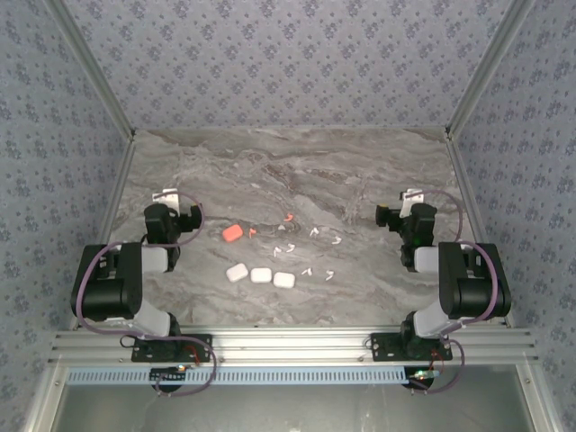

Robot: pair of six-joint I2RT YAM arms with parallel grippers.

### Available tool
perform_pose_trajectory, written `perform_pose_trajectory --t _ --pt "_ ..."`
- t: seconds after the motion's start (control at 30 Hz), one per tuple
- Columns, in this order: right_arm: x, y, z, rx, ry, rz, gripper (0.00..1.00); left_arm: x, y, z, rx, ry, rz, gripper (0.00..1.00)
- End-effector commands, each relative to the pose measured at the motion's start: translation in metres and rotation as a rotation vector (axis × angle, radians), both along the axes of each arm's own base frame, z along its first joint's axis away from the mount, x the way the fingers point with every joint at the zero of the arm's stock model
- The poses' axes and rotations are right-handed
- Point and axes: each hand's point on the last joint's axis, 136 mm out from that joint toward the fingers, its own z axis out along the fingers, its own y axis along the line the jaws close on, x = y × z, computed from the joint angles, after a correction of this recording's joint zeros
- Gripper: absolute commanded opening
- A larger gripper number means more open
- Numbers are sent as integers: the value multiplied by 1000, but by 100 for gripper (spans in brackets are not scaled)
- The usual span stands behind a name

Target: Insert wireless bluetooth earbuds into charging case

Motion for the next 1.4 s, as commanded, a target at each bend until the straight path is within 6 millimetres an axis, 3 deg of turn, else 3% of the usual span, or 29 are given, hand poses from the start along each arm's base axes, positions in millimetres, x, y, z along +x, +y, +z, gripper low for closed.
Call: perform_pose_trajectory --t 0.0,0.13,0.23,0.4,0.6,0.67,0.77,1.0,1.37 --pt "4 -10 22 33 -22 -47 100 -2 6 37 -5 -60 42 99" --pt "0 -2 51 81 31 -9 100 -16 11 74 -82 -68 114 99" --pt "-7 17 71 136 78 57 100 -21 0 91 -232 -29 116 99" --pt "-25 71 86 188 233 217 100 -36 -34 98 -439 60 85 99" --pt "-61 166 82 108 392 503 100 -54 -84 75 -578 227 24 99" --pt "-80 200 79 58 432 651 100 -58 -93 68 -612 274 19 99" --pt "-111 233 71 -49 468 841 100 -61 -103 60 -636 317 23 99" --pt "-174 287 43 -246 522 1204 100 -58 -112 48 -654 353 34 99" --pt "-200 326 -14 -506 609 1368 98 -61 -109 49 -635 352 47 99"
